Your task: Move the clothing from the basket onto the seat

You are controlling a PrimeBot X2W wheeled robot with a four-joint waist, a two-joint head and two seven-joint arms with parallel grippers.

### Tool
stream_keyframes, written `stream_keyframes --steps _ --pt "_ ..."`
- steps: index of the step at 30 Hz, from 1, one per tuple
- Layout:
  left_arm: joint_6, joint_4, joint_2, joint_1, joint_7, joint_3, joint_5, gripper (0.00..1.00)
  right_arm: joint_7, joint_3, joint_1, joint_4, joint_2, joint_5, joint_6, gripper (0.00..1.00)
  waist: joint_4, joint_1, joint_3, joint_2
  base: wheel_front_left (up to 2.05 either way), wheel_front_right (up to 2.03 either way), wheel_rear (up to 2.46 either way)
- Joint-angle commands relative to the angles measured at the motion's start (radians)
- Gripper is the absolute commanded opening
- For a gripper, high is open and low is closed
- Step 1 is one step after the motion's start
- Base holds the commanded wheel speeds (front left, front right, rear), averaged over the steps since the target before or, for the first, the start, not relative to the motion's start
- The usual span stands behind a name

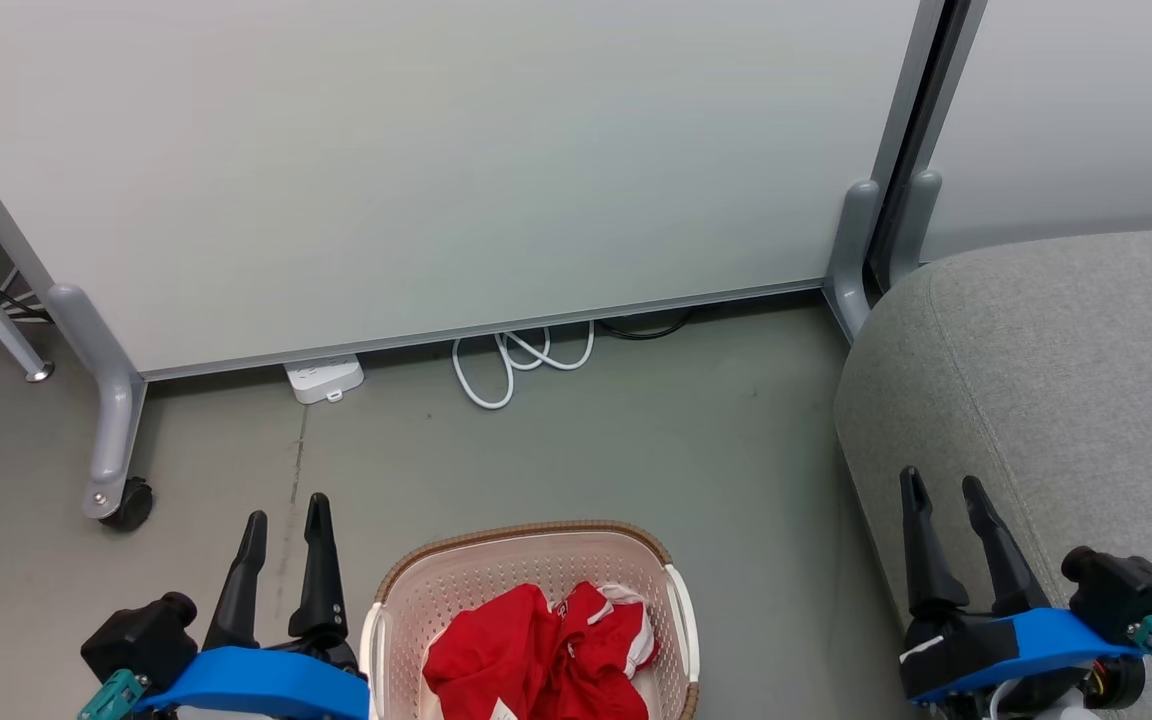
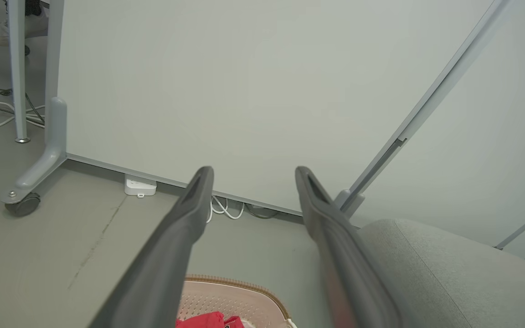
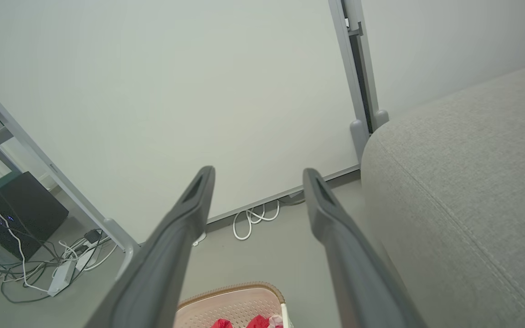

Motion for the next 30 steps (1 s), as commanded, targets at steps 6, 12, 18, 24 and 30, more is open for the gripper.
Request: stream_keyframes --steps 6,12,18,24,30 --pt "0.011 -0.007 0.007 -0.012 -0.018 -0.012 0.047 1.0 -0.011 0.008 -0.007 -0.014 -0.005 -0.06 0.0 1.0 0.002 0.0 -0.002 -0.0001 0.0 0.0 0.0" --pt "0.019 -0.011 0.008 -0.007 -0.032 -0.021 0.082 1.0 -0.018 0.009 -0.004 -0.018 -0.005 -0.11 0.0 1.0 0.001 0.0 -0.004 -0.0001 0.0 0.0 0.0" --pt "0.023 -0.011 0.008 -0.011 -0.043 -0.03 0.114 1.0 -0.027 0.009 -0.001 -0.021 -0.006 -0.153 0.0 1.0 0.002 0.0 -0.002 -0.0001 0.0 0.0 0.0" --pt "0.026 -0.009 0.008 -0.014 -0.054 -0.038 0.148 1.0 -0.037 0.011 -0.001 -0.024 -0.006 -0.195 0.0 1.0 0.004 0.0 0.001 -0.0001 0.0 0.0 0.0" --pt "0.032 -0.011 0.009 -0.015 -0.065 -0.044 0.182 1.0 -0.047 0.012 -0.006 -0.027 -0.006 -0.238 0.0 1.0 0.004 0.0 0.004 -0.0001 0.0 0.0 0.0"
